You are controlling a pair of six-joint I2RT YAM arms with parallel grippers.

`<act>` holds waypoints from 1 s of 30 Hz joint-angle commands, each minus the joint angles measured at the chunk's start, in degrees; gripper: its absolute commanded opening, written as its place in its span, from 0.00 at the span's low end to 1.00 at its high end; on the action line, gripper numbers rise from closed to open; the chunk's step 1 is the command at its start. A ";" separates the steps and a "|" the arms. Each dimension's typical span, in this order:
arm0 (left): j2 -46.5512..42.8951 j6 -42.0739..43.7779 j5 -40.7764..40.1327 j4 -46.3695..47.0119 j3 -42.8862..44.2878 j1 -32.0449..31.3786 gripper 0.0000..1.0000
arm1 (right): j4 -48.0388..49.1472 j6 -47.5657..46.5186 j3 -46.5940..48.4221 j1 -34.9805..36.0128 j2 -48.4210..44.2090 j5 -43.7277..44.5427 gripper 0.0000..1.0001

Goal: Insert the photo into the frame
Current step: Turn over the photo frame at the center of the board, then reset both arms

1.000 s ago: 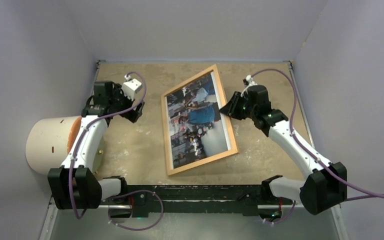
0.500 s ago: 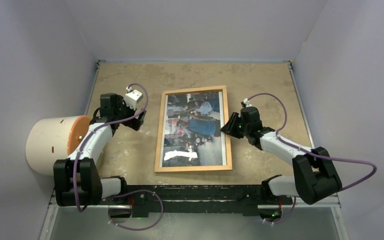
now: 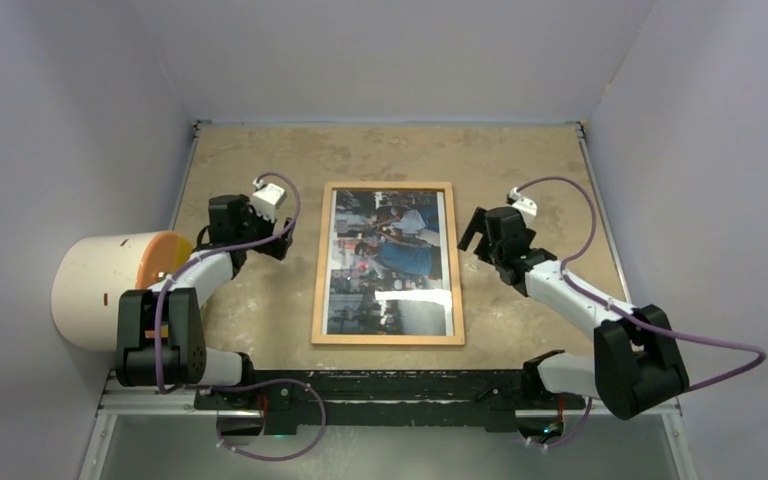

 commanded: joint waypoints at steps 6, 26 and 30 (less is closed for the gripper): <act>6.63 -2.23 6.11 31.81 -10.74 0.44 0.99 | 14.43 -16.21 -4.28 -1.42 0.06 43.09 0.99; 12.05 -11.87 -0.01 64.54 -19.90 0.18 1.00 | 64.10 -30.96 -19.51 -9.37 7.30 30.59 0.99; 15.62 -13.63 -3.07 88.04 -30.93 -0.04 1.00 | 80.63 -30.94 -27.74 -9.28 7.96 26.93 0.99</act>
